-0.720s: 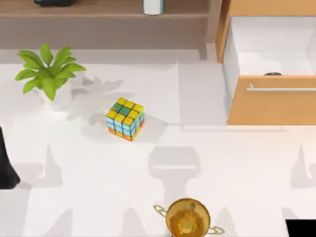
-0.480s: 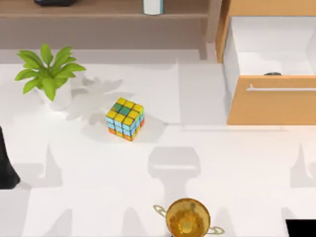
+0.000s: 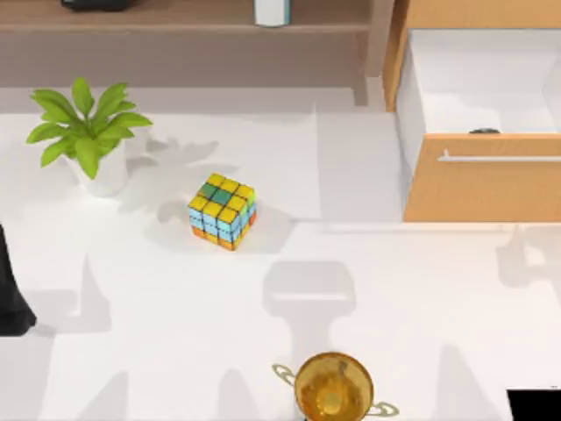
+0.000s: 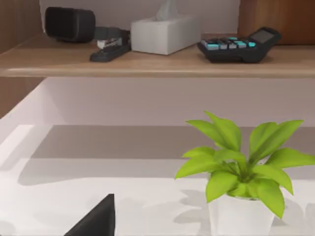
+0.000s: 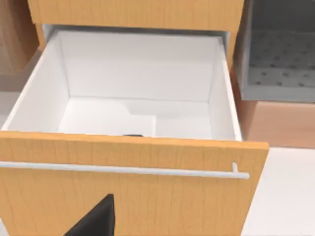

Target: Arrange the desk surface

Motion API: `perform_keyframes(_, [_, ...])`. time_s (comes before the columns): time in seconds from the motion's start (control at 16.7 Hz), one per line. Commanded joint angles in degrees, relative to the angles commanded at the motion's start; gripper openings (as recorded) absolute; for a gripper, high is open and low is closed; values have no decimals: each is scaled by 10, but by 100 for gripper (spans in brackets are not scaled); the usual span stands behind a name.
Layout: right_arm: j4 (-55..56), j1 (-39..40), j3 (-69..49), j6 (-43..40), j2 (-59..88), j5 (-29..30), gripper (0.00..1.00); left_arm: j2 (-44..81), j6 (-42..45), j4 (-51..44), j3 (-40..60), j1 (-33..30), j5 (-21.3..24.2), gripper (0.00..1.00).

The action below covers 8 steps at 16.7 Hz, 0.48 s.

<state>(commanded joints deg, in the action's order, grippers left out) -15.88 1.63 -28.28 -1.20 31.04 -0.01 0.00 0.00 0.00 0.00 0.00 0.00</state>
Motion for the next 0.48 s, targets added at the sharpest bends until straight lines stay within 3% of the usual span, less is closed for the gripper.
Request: perform_keyframes(0.48, [-232, 25, -416, -18, 472, 0, 100, 0, 0, 0, 0, 0, 0, 100])
